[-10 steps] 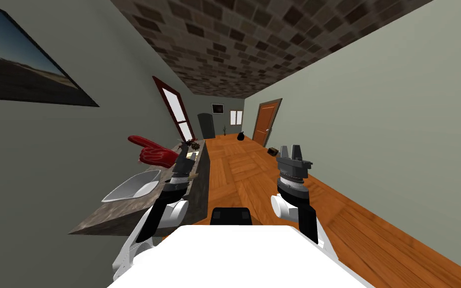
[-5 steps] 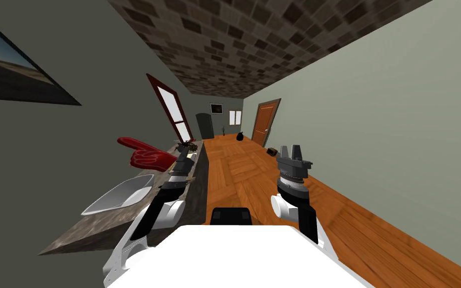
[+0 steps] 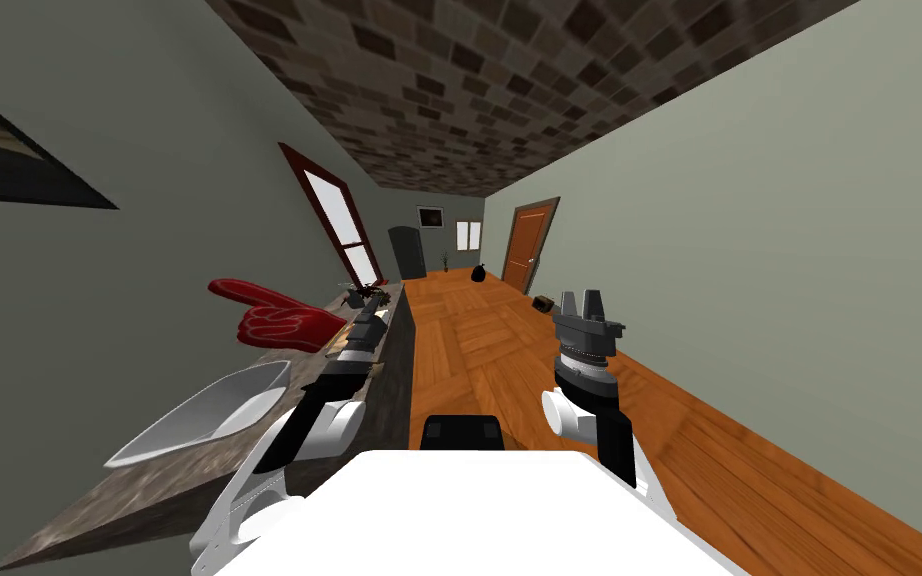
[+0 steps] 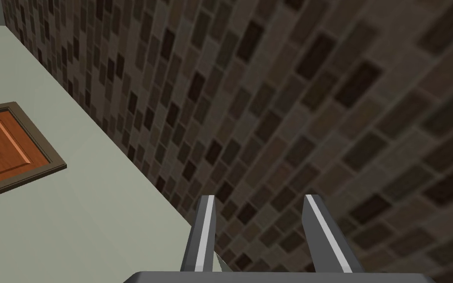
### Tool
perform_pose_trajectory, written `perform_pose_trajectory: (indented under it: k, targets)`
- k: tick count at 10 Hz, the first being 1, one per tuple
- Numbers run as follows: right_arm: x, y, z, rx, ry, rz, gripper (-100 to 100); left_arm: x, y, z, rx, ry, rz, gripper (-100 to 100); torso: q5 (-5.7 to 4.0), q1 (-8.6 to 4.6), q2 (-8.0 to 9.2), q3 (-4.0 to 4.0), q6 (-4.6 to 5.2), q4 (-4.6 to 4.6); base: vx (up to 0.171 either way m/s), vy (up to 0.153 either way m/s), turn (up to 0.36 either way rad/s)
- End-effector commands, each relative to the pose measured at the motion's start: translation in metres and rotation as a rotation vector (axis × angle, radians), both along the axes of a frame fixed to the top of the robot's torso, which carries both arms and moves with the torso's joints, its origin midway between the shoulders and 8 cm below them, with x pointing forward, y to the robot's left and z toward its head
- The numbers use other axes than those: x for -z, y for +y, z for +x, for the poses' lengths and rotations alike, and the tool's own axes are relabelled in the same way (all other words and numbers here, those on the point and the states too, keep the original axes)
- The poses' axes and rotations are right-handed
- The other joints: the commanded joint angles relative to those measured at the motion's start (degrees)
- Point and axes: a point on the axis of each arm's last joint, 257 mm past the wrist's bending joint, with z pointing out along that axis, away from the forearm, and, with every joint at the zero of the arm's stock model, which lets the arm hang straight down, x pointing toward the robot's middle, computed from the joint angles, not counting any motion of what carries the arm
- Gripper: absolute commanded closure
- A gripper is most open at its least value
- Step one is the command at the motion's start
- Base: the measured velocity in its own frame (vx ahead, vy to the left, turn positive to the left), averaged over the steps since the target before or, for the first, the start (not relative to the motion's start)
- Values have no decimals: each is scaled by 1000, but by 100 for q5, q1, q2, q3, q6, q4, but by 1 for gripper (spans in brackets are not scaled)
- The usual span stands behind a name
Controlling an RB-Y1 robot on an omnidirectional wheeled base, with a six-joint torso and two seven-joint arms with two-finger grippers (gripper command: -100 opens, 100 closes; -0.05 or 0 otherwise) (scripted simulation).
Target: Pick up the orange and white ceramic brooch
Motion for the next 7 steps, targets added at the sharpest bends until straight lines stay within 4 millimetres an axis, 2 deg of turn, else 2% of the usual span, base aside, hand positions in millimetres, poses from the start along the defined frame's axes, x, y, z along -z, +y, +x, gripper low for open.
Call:
perform_pose_trajectory:
  k: [1,7]
  targets:
    - [0,0,0,0,0,0,0,7,7,3,-8,42,-7,-100,0,0,0,0,0,0,114,-4,-43]
    - [0,0,0,0,0,0,0,37,22,10,-40,179,-29,-100,-3,-14,5,3,0,1,64,-23,-21]
